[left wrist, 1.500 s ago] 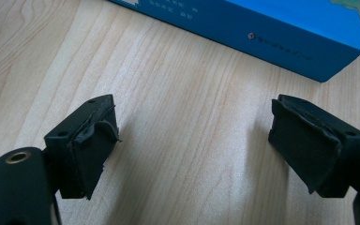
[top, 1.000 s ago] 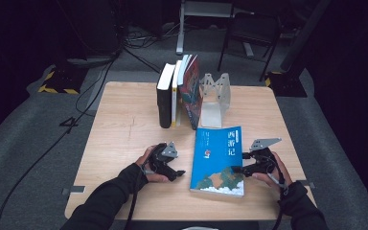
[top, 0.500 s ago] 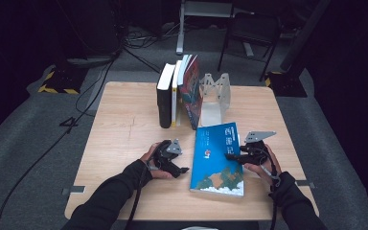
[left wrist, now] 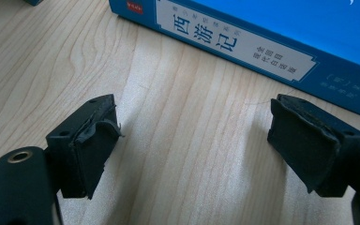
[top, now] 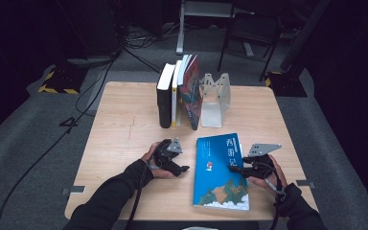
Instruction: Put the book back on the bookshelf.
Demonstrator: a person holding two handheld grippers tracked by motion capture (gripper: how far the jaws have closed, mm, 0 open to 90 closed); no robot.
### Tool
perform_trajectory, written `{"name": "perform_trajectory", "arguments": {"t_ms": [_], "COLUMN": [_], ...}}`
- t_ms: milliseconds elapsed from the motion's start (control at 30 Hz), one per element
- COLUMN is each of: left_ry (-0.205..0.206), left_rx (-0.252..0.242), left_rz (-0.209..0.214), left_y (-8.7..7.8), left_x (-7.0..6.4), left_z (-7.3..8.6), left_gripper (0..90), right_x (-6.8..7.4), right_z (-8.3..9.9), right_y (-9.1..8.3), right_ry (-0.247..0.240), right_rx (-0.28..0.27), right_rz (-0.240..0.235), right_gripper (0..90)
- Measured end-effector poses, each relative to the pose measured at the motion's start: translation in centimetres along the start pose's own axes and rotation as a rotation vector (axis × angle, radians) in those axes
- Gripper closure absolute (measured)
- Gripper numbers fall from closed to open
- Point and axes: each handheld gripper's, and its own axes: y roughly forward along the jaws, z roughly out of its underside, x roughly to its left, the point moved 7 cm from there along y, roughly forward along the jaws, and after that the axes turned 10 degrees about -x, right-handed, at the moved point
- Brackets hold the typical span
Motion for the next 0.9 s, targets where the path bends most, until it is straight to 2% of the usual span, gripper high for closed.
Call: {"name": "perform_trajectory", "arguments": {"t_ms": [167,333,467,667,733,833,900], "left_ry": [-0.011,-0.022,-0.032,-0.028,-0.039,-0.044,-0.034], "left_rx": [-0.005,-0.010,-0.013,-0.007,-0.001,0.036,0.042], "left_rz": [-0.015,-0.029,-0.036,-0.036,-0.045,-0.051,-0.008], "left_y": [0.2,0.5,0.7,0.2,-0.1,-1.1,-2.2], "left_x": [0.2,0.5,0.7,0.7,0.7,-0.1,-1.9], "left_z": [-0.2,-0.4,-0.6,-0.2,0.0,0.4,0.8], "left_gripper": [16.2,17.5,18.2,18.3,18.3,18.8,21.1], "right_x": [0.4,0.5,0.7,0.8,0.9,1.2,1.2], "right_z": [-0.6,-0.4,-0.5,-0.4,-0.5,-0.8,-0.9], "right_y": [0.7,0.5,0.3,0.5,0.8,1.4,1.6], "right_ry": [-0.020,-0.014,-0.032,-0.032,-0.035,-0.032,-0.037], "right_rx": [-0.015,-0.023,-0.042,-0.045,-0.044,-0.039,-0.030], "right_rz": [0.002,0.000,0.005,0.008,0.003,0.014,0.018], "right_gripper": [62.3,62.5,62.6,62.7,63.0,63.6,63.6]}}
